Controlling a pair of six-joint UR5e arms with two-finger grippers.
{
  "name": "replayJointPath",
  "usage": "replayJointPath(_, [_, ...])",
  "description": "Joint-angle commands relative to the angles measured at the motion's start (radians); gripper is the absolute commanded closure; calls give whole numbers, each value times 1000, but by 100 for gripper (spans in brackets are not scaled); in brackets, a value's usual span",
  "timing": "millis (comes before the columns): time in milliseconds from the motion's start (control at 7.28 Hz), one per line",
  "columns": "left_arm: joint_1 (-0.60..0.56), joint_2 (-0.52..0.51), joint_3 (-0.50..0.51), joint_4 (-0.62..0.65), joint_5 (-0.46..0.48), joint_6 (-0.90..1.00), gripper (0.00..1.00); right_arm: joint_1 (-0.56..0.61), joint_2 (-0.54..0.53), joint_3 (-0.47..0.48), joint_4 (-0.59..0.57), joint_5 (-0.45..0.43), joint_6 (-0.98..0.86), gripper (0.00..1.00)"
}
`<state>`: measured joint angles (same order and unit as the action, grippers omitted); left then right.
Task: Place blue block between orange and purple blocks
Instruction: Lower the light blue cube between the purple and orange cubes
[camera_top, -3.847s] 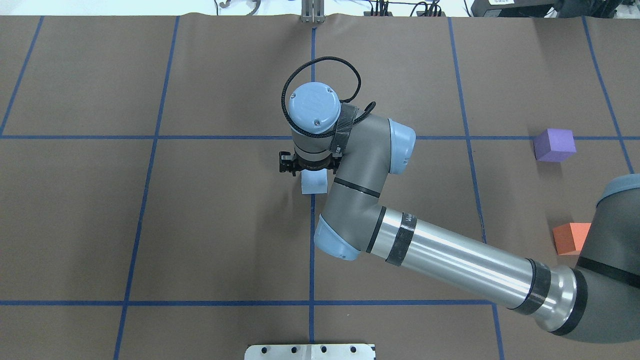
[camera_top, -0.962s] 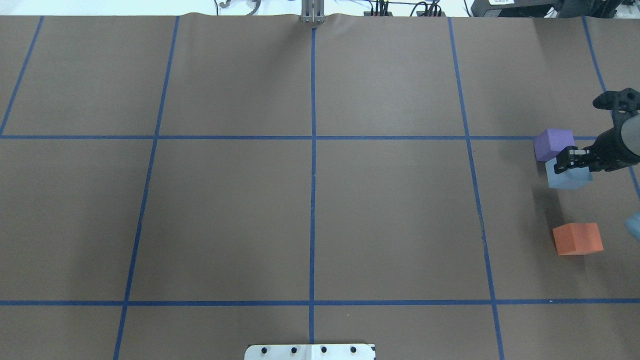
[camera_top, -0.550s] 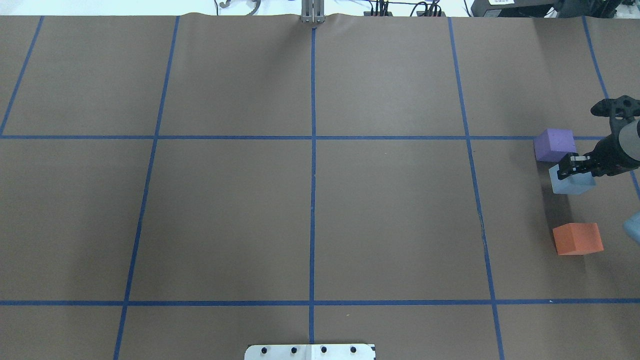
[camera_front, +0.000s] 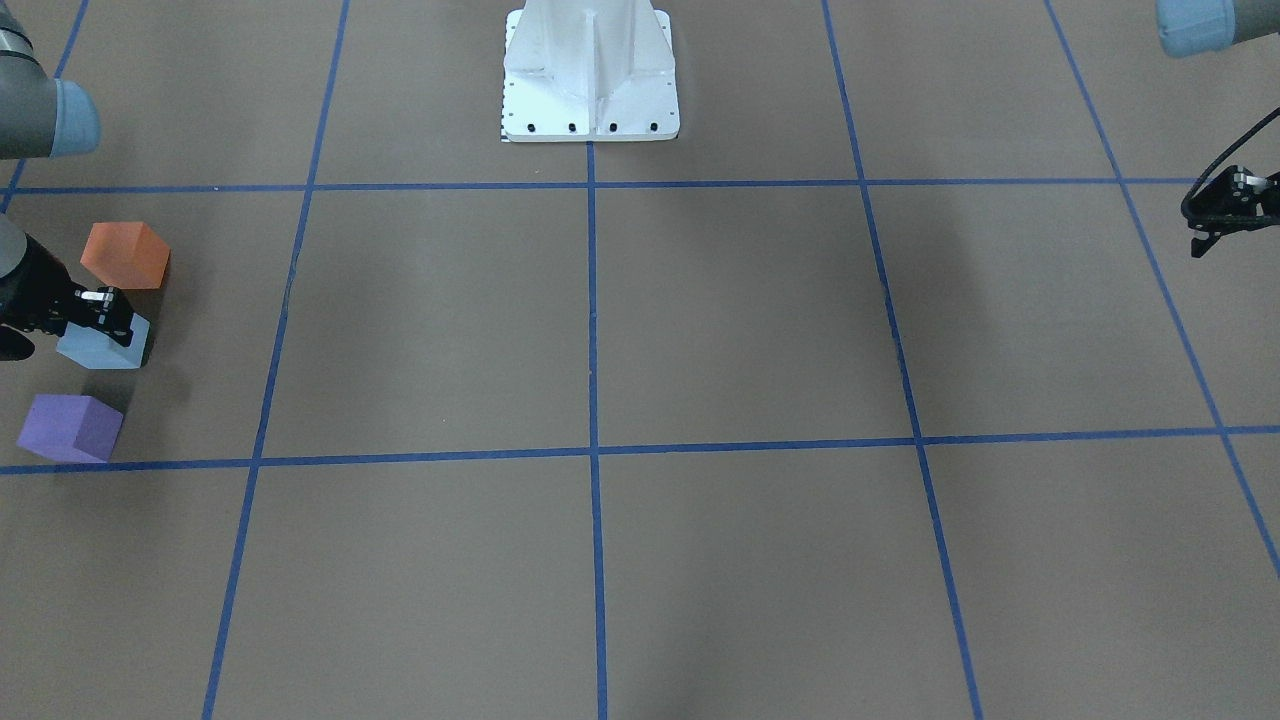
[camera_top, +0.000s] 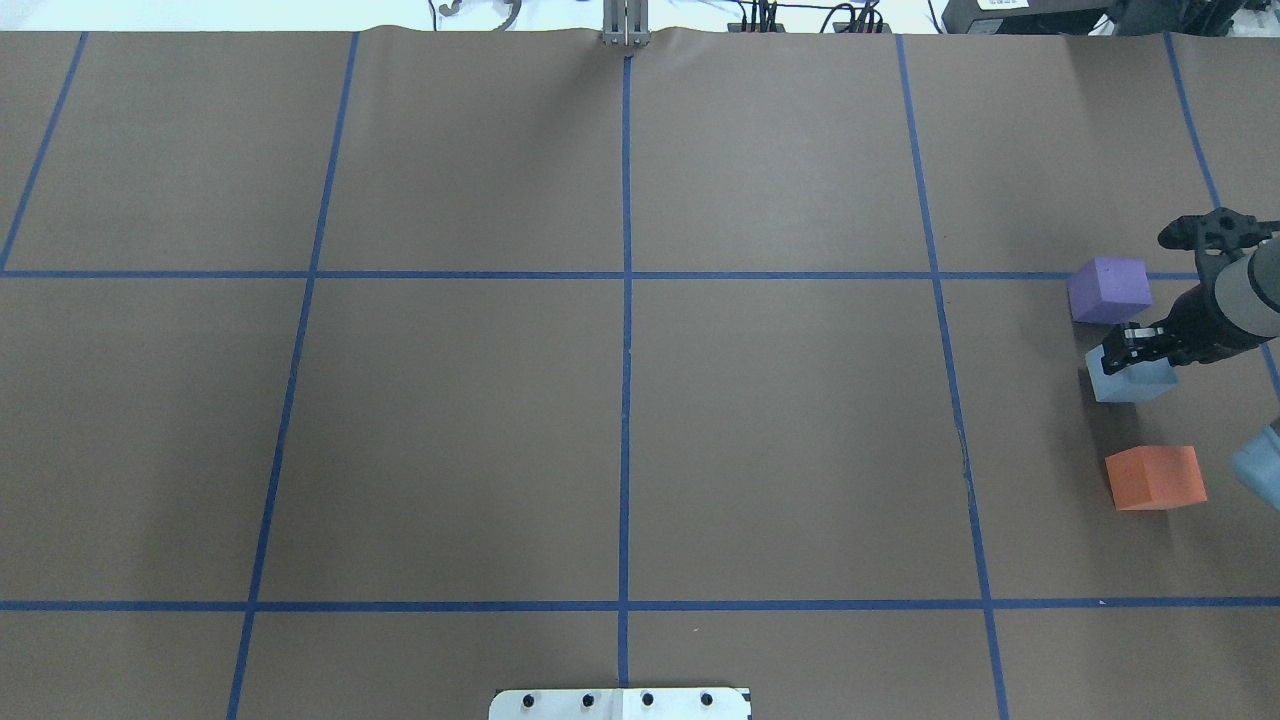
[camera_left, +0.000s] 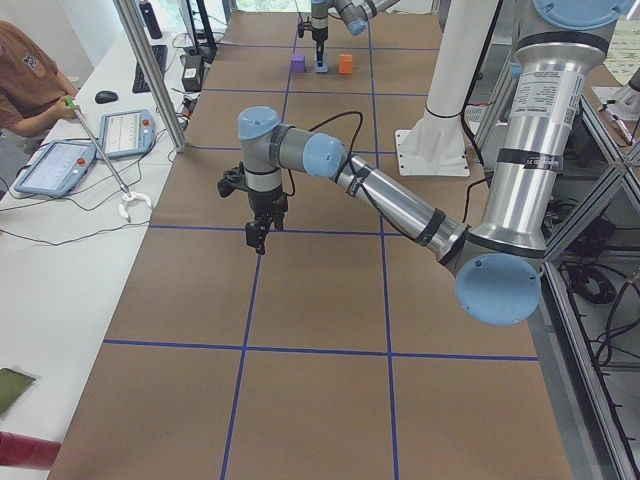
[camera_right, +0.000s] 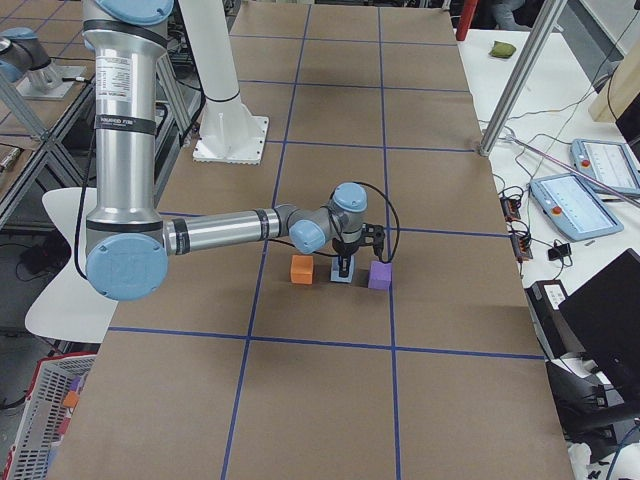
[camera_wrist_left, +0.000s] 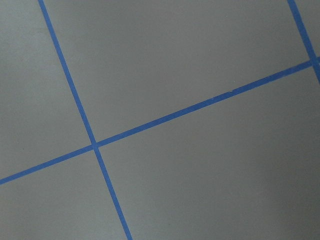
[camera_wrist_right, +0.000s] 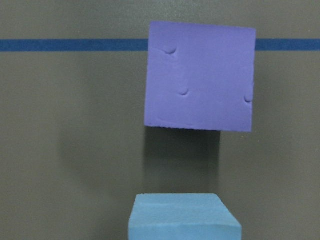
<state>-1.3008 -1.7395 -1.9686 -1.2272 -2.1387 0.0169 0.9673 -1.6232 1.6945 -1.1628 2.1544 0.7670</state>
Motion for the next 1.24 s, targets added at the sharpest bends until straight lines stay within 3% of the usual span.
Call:
replayJointPath(0, [0,0,-1,0,0,0,0,-2,-1,-7,0,-1,-5,100])
replayJointPath(137, [0,0,-1,0,0,0,0,-1,-1,-7,0,1,-6,94])
replayJointPath(275, [0,0,-1,0,0,0,0,-1,-3,-6,0,-1,-6,56])
replayJointPath(412, [0,0,-1,0,-1,0,0,1,-7,-3,2,-19,-3,1])
replayJointPath(962, [0,0,-9,2,0,-5,0,2,-9,5,3,-30,-6,0])
replayJointPath(1099, [0,3,-24,2,2,-5,0,28,-7,51,2,-15,-6,0])
